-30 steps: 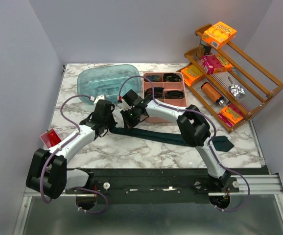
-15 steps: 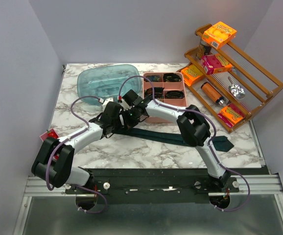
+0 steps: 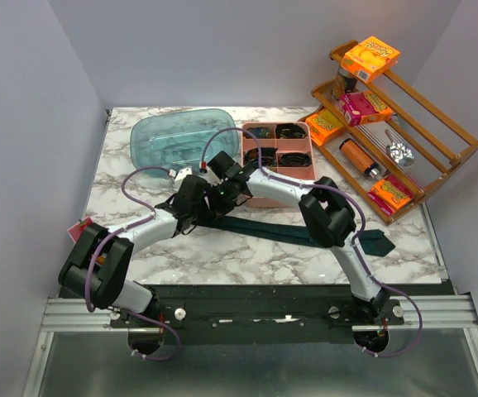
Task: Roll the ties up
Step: Roll the tie at the center of the board.
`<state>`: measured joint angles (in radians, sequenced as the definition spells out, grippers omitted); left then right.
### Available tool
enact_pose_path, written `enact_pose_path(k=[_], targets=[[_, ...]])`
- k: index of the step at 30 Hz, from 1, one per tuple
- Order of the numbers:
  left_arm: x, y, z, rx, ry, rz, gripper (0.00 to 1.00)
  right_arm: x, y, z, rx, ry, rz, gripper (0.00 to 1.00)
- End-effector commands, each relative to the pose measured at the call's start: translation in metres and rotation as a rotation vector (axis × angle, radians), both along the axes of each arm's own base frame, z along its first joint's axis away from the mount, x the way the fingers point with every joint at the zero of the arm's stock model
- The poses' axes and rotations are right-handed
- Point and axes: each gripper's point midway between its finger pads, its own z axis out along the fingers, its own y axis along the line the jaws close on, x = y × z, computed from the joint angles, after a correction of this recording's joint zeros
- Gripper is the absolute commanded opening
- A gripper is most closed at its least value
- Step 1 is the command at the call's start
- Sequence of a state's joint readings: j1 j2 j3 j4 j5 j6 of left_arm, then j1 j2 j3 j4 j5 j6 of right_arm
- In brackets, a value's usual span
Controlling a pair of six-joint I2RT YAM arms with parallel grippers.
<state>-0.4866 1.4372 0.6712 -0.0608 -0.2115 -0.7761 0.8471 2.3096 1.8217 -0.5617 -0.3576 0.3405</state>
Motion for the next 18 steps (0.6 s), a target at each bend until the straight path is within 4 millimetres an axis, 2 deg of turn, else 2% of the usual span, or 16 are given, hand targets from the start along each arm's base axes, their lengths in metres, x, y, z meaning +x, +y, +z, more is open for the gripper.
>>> enact_pose_path(k=[1,6,9,14,18], targets=[[0.001,-0.001,-0.005,-0.02,-0.016,0.029,0.4,0.002,-0.006,0.001,-0.003,-0.002,-0.007,0.04],[0.0,0.0,0.001,-0.031,-0.034,0.038,0.43,0.002,-0.008,0.01,0.006,-0.018,-0.005,0.04],[-0.003,0.001,0.006,-0.044,-0.047,0.037,0.43,0.004,-0.008,0.026,0.026,-0.045,-0.002,0.04],[-0.002,-0.004,0.024,-0.098,-0.109,0.027,0.44,0.006,-0.004,0.05,0.07,-0.084,0.011,0.04],[-0.001,0.002,0.034,-0.086,-0.132,0.048,0.51,0.006,0.003,0.064,0.114,-0.101,0.03,0.04]])
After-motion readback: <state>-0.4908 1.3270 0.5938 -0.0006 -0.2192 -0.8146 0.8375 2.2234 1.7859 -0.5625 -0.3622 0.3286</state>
